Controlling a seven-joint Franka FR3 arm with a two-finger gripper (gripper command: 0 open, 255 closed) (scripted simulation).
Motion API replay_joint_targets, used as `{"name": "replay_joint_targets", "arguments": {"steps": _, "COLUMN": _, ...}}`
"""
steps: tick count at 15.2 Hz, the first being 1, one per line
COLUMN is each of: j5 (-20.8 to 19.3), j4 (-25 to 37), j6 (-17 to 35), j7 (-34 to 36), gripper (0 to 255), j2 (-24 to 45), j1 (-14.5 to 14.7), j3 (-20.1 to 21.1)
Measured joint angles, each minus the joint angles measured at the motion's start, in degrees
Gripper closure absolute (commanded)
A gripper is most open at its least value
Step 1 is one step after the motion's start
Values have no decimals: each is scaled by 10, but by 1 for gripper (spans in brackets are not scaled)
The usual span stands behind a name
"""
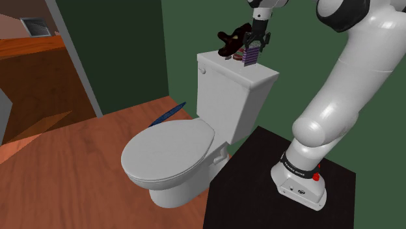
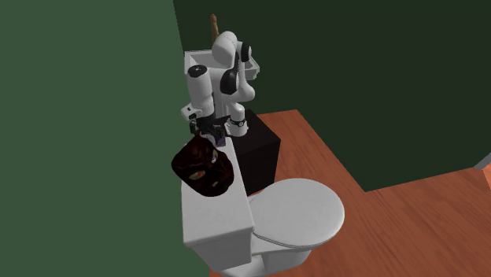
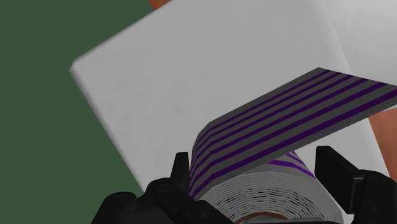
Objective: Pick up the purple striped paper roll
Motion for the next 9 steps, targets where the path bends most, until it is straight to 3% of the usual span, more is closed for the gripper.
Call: {"name": "replay_joint_targets", "arguments": {"steps": 9, "j5": 2, "j4": 72, "j6": -68, "j7": -3, "gripper": 255, "j2": 4, "j1": -1, "j3": -1}}
